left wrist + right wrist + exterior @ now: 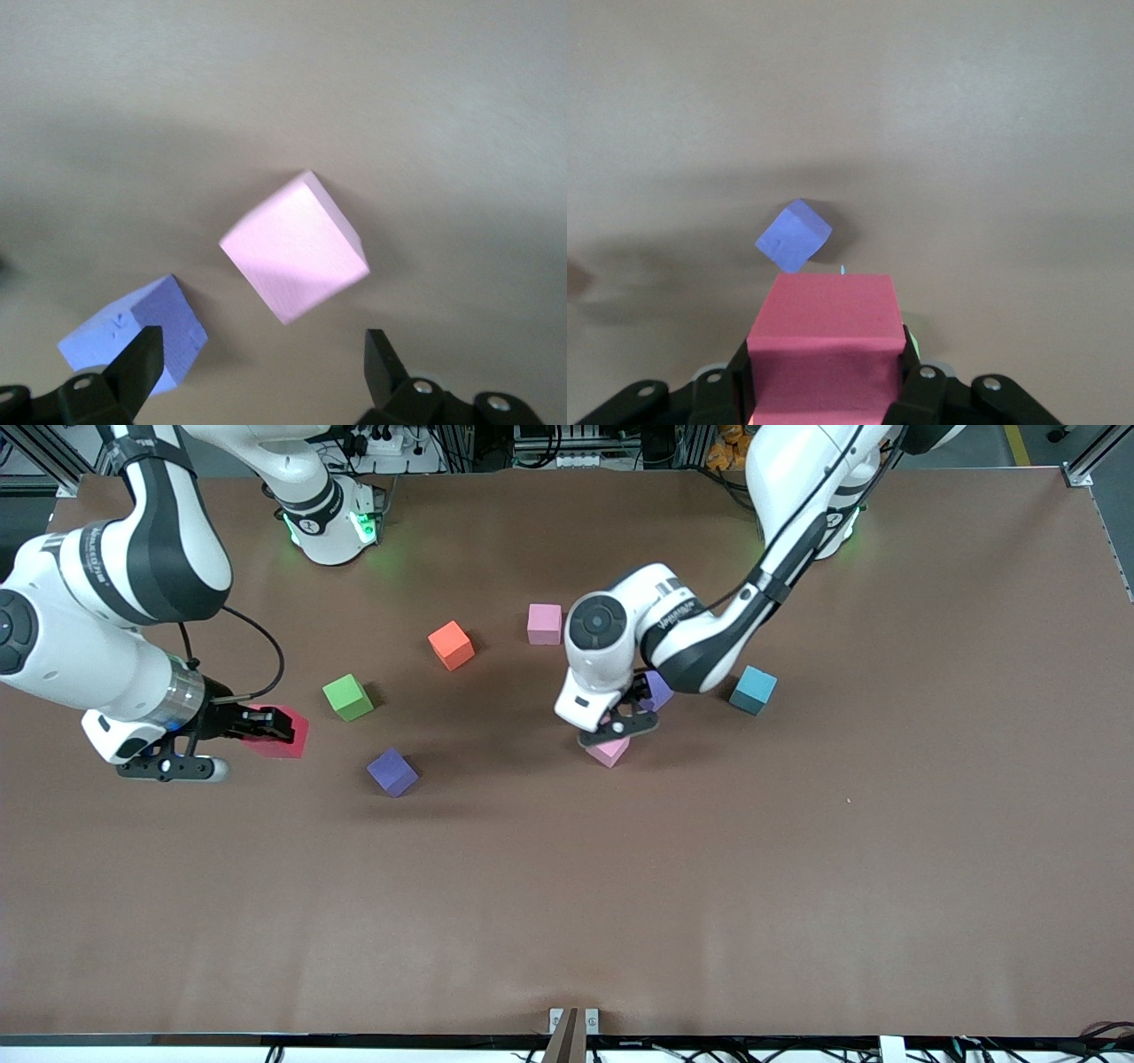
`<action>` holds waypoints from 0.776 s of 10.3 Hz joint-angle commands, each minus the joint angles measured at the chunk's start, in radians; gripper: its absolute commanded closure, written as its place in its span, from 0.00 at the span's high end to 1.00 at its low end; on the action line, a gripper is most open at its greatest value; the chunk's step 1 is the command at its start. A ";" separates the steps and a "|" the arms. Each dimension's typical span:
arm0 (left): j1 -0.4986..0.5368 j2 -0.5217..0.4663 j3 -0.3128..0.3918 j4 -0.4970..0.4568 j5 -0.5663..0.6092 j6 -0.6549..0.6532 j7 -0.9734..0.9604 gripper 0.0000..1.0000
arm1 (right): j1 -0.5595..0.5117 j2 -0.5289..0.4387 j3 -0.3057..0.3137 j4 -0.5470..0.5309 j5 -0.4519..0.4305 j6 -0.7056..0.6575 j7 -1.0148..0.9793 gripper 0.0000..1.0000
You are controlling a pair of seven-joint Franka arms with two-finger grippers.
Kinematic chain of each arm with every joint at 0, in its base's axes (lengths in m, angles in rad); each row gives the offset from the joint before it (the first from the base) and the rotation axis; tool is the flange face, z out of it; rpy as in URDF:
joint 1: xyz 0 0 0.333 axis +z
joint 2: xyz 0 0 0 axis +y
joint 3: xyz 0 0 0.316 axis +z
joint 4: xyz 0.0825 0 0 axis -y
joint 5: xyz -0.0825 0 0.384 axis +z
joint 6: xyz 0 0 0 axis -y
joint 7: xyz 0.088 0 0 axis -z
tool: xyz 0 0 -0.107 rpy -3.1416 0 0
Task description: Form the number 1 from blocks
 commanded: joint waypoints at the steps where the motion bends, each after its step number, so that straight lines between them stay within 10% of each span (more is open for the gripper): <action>1: -0.011 0.031 0.010 0.003 0.031 0.017 -0.137 1.00 | 0.038 -0.003 0.003 0.032 -0.001 -0.044 0.009 0.00; 8: -0.020 0.094 0.047 0.000 0.034 0.181 -0.385 1.00 | 0.132 0.011 0.003 0.034 -0.001 -0.052 0.133 0.00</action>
